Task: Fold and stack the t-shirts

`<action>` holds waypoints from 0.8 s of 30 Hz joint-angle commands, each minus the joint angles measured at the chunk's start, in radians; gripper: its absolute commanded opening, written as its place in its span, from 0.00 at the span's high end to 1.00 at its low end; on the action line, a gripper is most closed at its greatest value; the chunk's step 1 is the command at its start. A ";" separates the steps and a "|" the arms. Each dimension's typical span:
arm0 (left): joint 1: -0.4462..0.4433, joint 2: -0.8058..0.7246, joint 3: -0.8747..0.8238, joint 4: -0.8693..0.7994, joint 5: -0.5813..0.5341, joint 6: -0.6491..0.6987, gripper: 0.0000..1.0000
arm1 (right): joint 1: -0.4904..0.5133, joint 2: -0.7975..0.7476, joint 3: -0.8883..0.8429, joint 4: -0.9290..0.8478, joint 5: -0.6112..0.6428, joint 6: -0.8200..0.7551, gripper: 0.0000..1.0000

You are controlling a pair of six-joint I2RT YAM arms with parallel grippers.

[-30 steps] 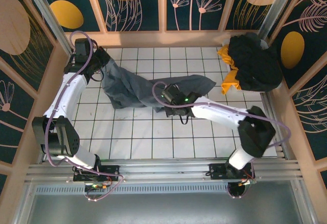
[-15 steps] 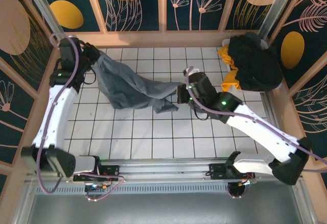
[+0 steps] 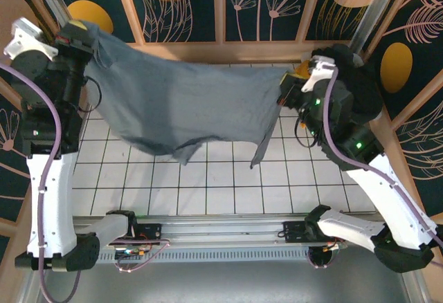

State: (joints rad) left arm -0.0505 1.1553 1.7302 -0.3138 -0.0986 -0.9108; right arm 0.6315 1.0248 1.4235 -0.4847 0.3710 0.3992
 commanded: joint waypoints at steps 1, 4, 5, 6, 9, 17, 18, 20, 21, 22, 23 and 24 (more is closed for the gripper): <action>0.009 0.145 0.080 0.067 -0.026 -0.010 1.00 | -0.141 0.080 0.037 0.064 -0.136 0.026 1.00; 0.009 0.341 0.158 0.066 0.007 -0.004 1.00 | -0.283 0.218 0.041 0.075 -0.268 0.095 1.00; 0.009 0.426 0.183 0.071 0.020 0.003 1.00 | -0.328 0.272 0.040 0.086 -0.319 0.122 1.00; 0.009 0.508 0.215 0.063 0.025 -0.001 1.00 | -0.367 0.331 0.041 0.101 -0.349 0.146 1.00; 0.011 0.785 0.385 0.050 0.093 0.016 1.00 | -0.451 0.526 0.091 0.127 -0.445 0.189 1.00; 0.006 1.228 0.877 -0.111 0.318 0.044 0.16 | -0.472 0.887 0.330 0.027 -0.470 0.147 0.44; 0.005 1.191 0.807 -0.114 0.317 0.068 0.14 | -0.465 0.877 0.307 0.025 -0.457 0.148 0.42; 0.003 1.066 0.599 -0.096 0.304 0.109 0.14 | -0.447 0.846 0.237 0.017 -0.435 0.160 0.40; 0.003 0.998 0.481 -0.075 0.293 0.117 0.14 | -0.437 0.822 0.194 0.016 -0.422 0.168 0.40; 0.002 0.922 0.332 -0.041 0.288 0.116 0.16 | -0.419 0.791 0.130 0.017 -0.404 0.183 0.40; 0.001 0.840 0.191 -0.013 0.286 0.108 0.19 | -0.399 0.748 0.063 0.019 -0.383 0.194 0.40; 0.000 0.781 0.086 -0.004 0.281 0.101 0.22 | -0.378 0.712 0.004 0.020 -0.363 0.203 0.41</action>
State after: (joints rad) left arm -0.0505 2.1738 1.9972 -0.3927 0.1749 -0.8349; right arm 0.2005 1.8484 1.5360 -0.4335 -0.0441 0.5663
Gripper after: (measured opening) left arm 0.792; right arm 0.597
